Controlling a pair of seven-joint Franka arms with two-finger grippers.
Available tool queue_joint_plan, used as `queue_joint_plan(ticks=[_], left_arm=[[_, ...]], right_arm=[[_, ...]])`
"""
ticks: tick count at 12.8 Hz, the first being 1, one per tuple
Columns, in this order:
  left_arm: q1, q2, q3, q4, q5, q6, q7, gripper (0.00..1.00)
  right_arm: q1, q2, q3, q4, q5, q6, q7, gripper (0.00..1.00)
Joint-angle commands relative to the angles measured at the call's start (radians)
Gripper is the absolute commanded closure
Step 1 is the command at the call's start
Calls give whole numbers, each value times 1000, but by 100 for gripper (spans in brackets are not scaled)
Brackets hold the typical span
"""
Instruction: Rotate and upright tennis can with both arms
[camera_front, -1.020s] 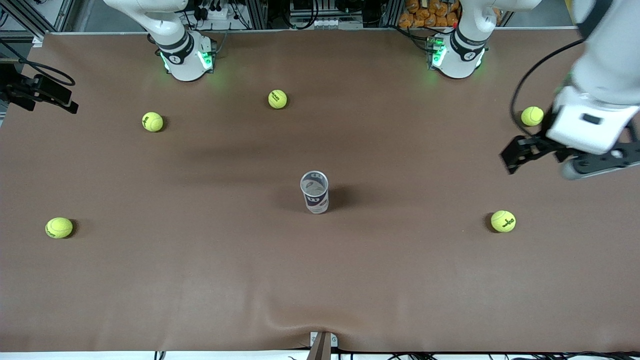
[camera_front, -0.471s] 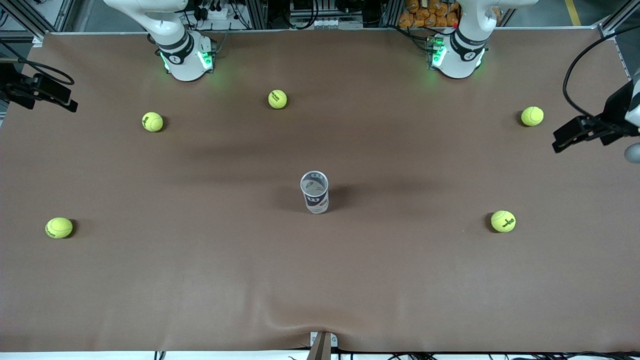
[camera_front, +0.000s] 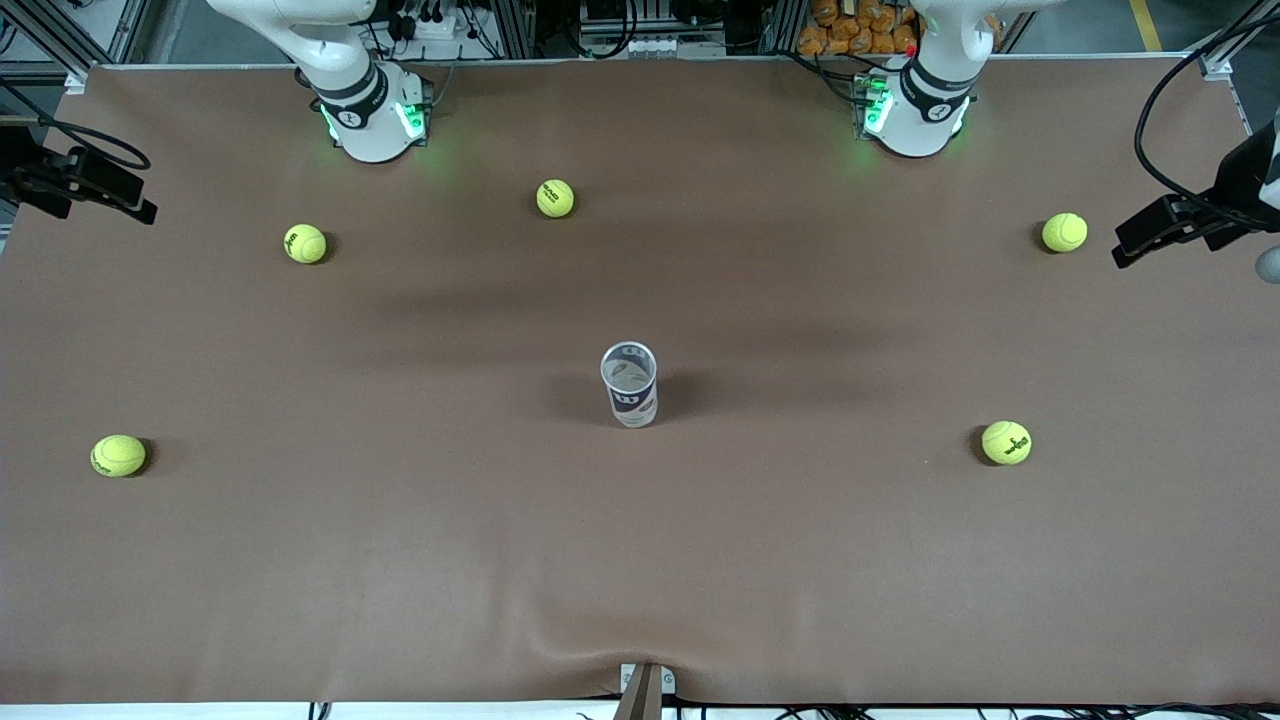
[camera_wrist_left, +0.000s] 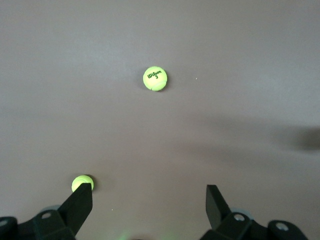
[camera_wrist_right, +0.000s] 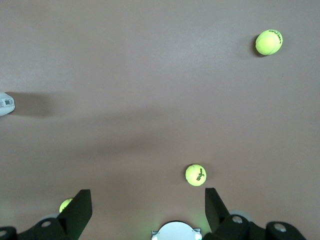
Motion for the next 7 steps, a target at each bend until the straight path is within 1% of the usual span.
queue_joint_plan(ticks=[1, 7], left_arm=[[28, -70, -37, -78, -14, 9, 12, 0], [28, -73, -37, -65, -14, 6, 56, 0]], right_arm=[[2, 1, 3, 11, -11, -8, 2, 0], [2, 1, 3, 11, -11, -8, 2, 0]])
